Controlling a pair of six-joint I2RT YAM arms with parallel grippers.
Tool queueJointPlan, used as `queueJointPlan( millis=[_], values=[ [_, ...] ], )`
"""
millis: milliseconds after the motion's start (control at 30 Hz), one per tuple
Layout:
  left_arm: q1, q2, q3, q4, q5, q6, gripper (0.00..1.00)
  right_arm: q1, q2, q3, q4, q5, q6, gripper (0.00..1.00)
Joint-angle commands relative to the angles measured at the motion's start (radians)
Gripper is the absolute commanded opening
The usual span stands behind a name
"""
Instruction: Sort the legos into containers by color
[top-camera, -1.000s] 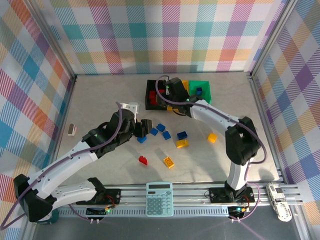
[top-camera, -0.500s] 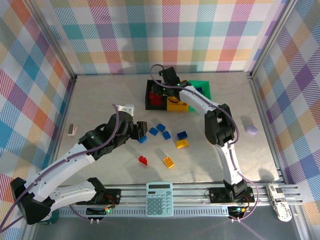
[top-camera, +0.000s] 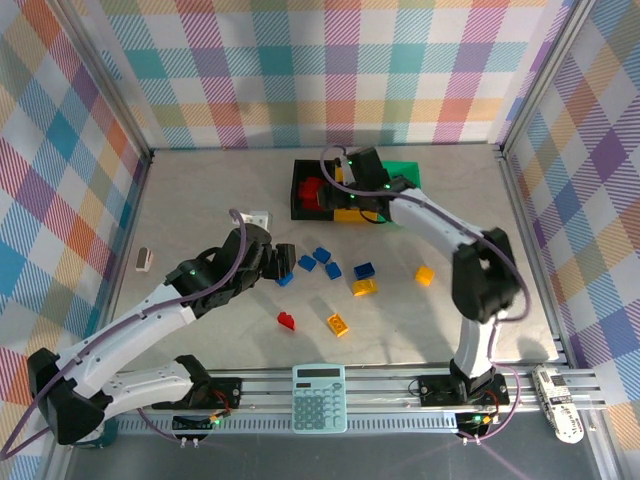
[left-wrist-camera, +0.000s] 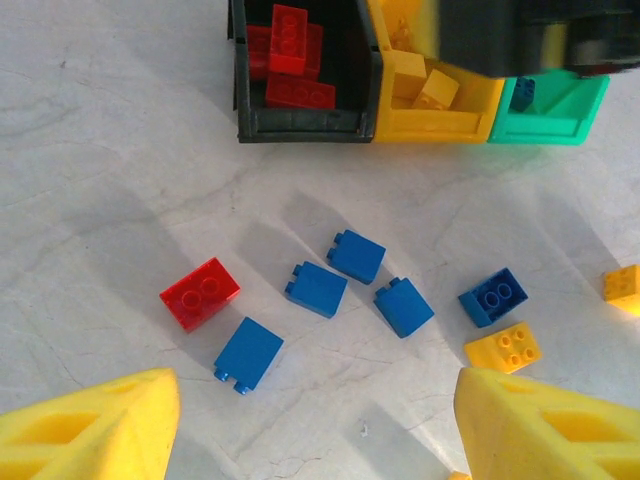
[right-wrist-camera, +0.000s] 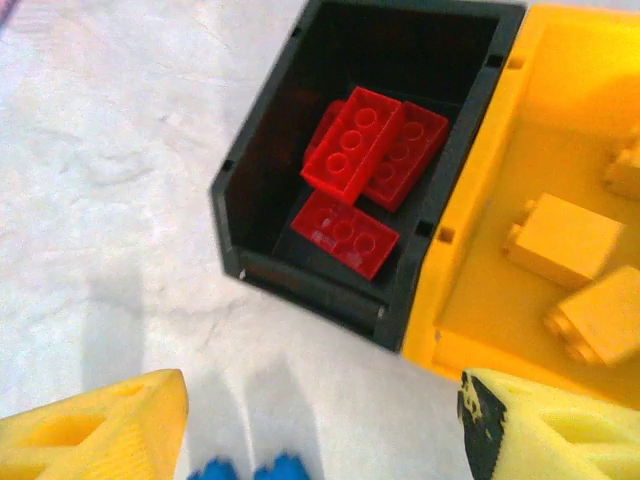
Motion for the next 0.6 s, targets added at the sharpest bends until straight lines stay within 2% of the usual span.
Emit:
queueJointPlan(
  millis=[0,267,467,567],
  values=[
    [-0.011,0.014,-0.016,0.0,-0.037,-0.029,0.73,0.004,-0.181,-0.133,0.094,-0.074,-0.045,0.72],
    [-0.011,0.074,-0.039,0.008,-0.093,-0.113,0.75,0.009,-0.556,-0.501,0.155,-0.144,-0.101,0.71],
    [-0.011,0.131,-0.057,0.018,-0.091,-0.16,0.75,0.009,-0.746,-0.635,0.126,-0.203,-0.137,0.71],
    [-0.011,0.164,-0.078,0.012,-0.065,-0.198,0.75,0.009,-0.812,-0.675,0.086,-0.176,-0.127,0.7]
  ],
)
